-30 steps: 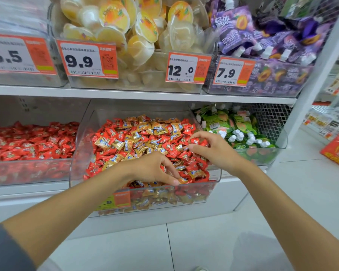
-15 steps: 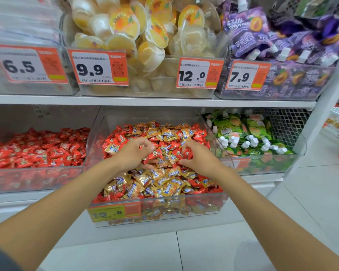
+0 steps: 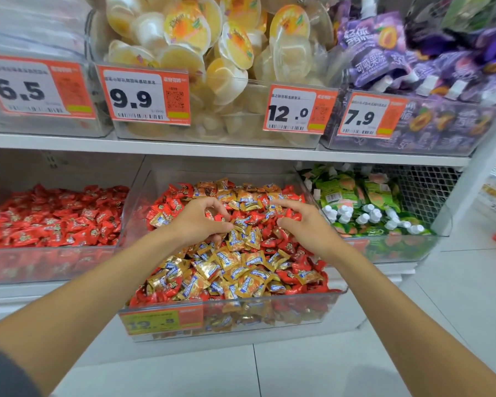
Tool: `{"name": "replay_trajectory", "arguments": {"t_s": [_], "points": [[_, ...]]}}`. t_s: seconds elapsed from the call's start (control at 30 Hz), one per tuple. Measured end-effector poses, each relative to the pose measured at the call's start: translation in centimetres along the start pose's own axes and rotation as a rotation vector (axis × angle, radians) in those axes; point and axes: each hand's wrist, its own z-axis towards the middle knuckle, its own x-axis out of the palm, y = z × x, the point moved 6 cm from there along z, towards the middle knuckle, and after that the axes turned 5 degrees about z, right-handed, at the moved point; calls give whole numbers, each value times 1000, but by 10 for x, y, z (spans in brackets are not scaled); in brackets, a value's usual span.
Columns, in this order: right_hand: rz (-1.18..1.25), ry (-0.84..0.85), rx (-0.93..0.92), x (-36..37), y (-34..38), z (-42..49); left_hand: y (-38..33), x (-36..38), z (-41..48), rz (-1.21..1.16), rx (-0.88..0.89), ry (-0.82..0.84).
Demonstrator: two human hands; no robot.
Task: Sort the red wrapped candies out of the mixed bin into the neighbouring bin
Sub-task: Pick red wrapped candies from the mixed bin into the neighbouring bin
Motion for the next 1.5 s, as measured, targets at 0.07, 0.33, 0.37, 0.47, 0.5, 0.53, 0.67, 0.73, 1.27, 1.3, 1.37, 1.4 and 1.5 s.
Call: {"name": "replay_trajectory", "arguments": {"t_s": [0.07, 0.33, 0.37, 0.47, 0.5, 0.53, 0.67, 0.73, 1.27, 1.3, 1.37, 1.4, 1.5], "points": [[7, -66, 7, -9, -2, 1, -9, 11, 0, 44, 71, 44], [-334, 40, 69, 16, -23, 0, -20, 30, 7, 142, 157, -18], [-368, 40, 79, 20, -27, 1, -16, 28, 9, 130, 146, -28], [-342, -38, 22, 17, -22, 4, -12, 25, 11, 103, 128, -36], [-290, -65, 4, 13, -16, 3, -14, 26, 10, 101, 126, -37], [-241, -89, -17, 8, -8, 2, -16, 26, 10, 100, 128, -41], [-127, -69, -92, -19, 22, -11, -22, 32, 7, 96, 130, -21], [-106, -78, -110, -35, 24, -18, -25, 41, 8, 91, 124, 10], [1, -266, -130, -66, 10, -38, -32, 104, 25, 761, 289, 221], [7, -267, -135, -66, 10, -39, -31, 101, 25, 668, 268, 212], [21, -265, -138, -66, 11, -39, -29, 92, 25, 425, 199, 183], [28, -264, -139, -66, 12, -40, -28, 89, 25, 333, 163, 165], [34, -260, -144, -66, 13, -41, -33, 84, 23, 143, 130, 121]]}}
